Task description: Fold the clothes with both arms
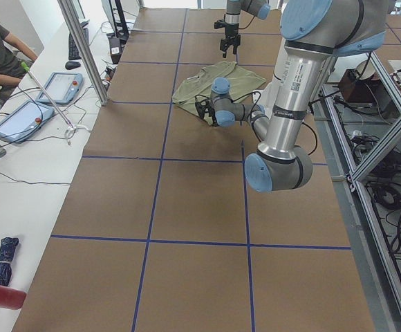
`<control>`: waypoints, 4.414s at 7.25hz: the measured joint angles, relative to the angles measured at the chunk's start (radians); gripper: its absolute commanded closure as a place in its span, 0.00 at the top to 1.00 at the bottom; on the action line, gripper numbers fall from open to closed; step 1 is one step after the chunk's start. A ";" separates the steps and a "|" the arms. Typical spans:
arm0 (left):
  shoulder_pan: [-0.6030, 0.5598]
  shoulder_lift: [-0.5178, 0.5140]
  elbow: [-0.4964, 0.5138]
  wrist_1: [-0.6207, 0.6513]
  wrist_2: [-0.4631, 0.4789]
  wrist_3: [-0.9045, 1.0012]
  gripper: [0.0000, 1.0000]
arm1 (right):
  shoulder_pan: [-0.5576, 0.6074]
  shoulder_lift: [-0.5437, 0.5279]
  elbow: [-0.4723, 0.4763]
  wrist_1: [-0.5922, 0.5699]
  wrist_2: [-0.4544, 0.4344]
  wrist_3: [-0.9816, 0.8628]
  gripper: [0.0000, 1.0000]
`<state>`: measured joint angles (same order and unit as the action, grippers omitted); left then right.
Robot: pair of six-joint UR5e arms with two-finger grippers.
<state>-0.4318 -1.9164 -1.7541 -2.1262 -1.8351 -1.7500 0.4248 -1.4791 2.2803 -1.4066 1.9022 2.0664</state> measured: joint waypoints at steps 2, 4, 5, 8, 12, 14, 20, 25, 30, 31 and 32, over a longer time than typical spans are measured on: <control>0.002 -0.002 0.009 0.000 0.015 0.003 0.43 | -0.002 0.000 -0.006 0.000 0.000 -0.001 1.00; 0.002 -0.011 0.025 0.000 0.046 0.004 0.00 | -0.007 -0.001 -0.013 0.000 0.000 -0.001 1.00; 0.000 -0.014 0.029 0.000 0.051 0.006 0.00 | -0.009 -0.001 -0.015 0.000 0.000 -0.001 1.00; -0.072 -0.018 0.029 0.008 0.079 0.076 0.00 | -0.010 0.020 -0.040 0.000 -0.007 -0.001 1.00; -0.301 -0.263 0.350 0.005 0.081 0.292 0.00 | 0.010 0.054 -0.052 0.000 -0.009 -0.002 1.00; -0.360 -0.495 0.717 -0.157 0.090 0.296 0.00 | 0.022 0.057 -0.053 0.000 -0.010 -0.002 1.00; -0.371 -0.572 0.840 -0.344 0.083 0.286 0.54 | 0.030 0.174 -0.170 0.002 -0.053 -0.016 1.00; -0.357 -0.311 0.512 -0.337 -0.021 0.282 0.54 | -0.054 0.357 -0.333 -0.105 -0.106 -0.632 0.95; -0.353 -0.278 0.510 -0.351 -0.023 0.282 0.54 | -0.166 0.478 -0.399 -0.275 -0.350 -1.090 0.79; -0.352 -0.275 0.510 -0.351 -0.023 0.282 0.54 | -0.186 0.484 -0.413 -0.277 -0.374 -1.103 0.70; -0.352 -0.271 0.511 -0.352 -0.023 0.282 0.54 | -0.197 0.488 -0.421 -0.278 -0.387 -1.109 0.58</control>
<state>-0.7840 -2.1875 -1.2431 -2.4783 -1.8577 -1.4677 0.2276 -0.9911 1.8594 -1.6844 1.5154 0.9573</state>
